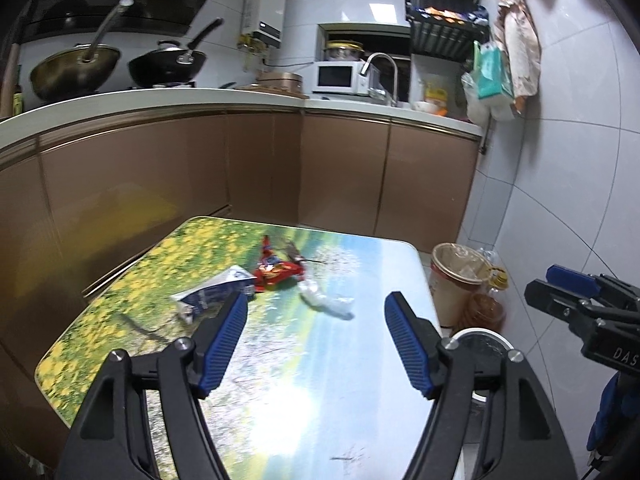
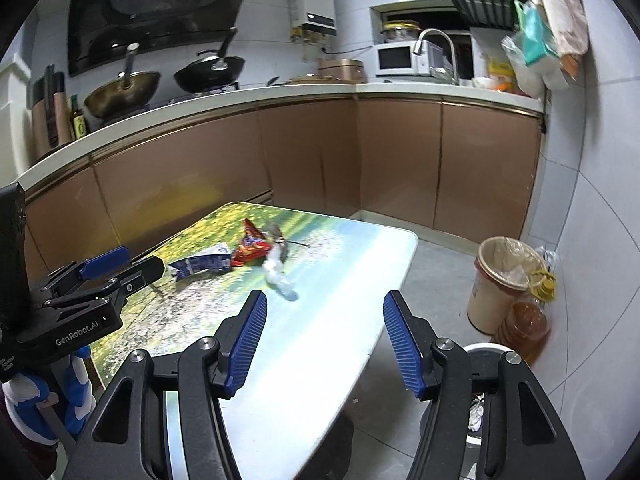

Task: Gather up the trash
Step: 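Move both open grippers back over the table, then grasp the white-and-blue milk carton with the left gripper while the right grasps the clear plastic bag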

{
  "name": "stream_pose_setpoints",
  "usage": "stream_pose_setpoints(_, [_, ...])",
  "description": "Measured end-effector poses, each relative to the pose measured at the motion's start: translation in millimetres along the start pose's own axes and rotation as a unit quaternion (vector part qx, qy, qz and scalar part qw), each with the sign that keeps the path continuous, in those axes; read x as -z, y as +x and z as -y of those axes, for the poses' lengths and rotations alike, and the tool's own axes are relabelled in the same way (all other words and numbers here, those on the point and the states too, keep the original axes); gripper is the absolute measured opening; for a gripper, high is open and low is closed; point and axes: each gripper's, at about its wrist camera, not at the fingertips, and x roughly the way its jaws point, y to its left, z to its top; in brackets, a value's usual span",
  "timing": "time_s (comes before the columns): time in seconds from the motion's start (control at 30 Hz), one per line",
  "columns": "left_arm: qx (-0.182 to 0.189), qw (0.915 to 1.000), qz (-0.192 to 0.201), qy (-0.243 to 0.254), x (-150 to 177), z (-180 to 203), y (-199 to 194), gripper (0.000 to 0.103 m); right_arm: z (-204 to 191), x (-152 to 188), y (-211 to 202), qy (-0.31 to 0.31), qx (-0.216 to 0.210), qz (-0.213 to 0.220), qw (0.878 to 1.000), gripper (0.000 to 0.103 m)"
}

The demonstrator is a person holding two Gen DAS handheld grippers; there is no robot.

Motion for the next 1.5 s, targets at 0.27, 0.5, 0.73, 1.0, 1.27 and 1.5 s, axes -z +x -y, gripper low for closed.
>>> stream_pose_setpoints(0.27, [-0.030, 0.9993, 0.021, -0.012, 9.3, -32.0, -22.0, 0.070, -35.7, -5.3, -5.8, -0.030, -0.008, 0.002, 1.000, 0.068])
stream_pose_setpoints(0.5, [-0.049, 0.9981, 0.027, -0.025, 17.8, -57.4, -30.2, 0.070, -57.0, -8.6, -6.1, -0.045, -0.001, 0.006, 0.999, 0.091])
stream_pose_setpoints(0.73, [-0.057, 0.9975, 0.016, -0.038, 26.0, -81.8, -32.0, 0.070, -70.3, -7.3, 1.8, -0.046, 0.003, 0.005, 0.999, 0.103])
stream_pose_setpoints(1.0, [-0.074, 0.9965, -0.002, -0.037, 35.8, -101.0, -21.1, 0.070, -71.5, -6.2, 13.7, -0.025, -0.014, 0.013, 0.999, 0.103])
stream_pose_setpoints(1.27, [-0.064, 0.9948, -0.036, -0.070, 52.9, -136.0, 8.8, 0.070, -56.4, -1.6, 46.4, 0.010, -0.040, -0.011, 0.999, 0.103])
stream_pose_setpoints(1.5, [-0.043, 0.9956, -0.058, -0.060, 48.0, -157.1, 43.4, 0.070, -50.4, 8.6, 93.9, 0.013, -0.048, -0.066, 0.997, 0.103])
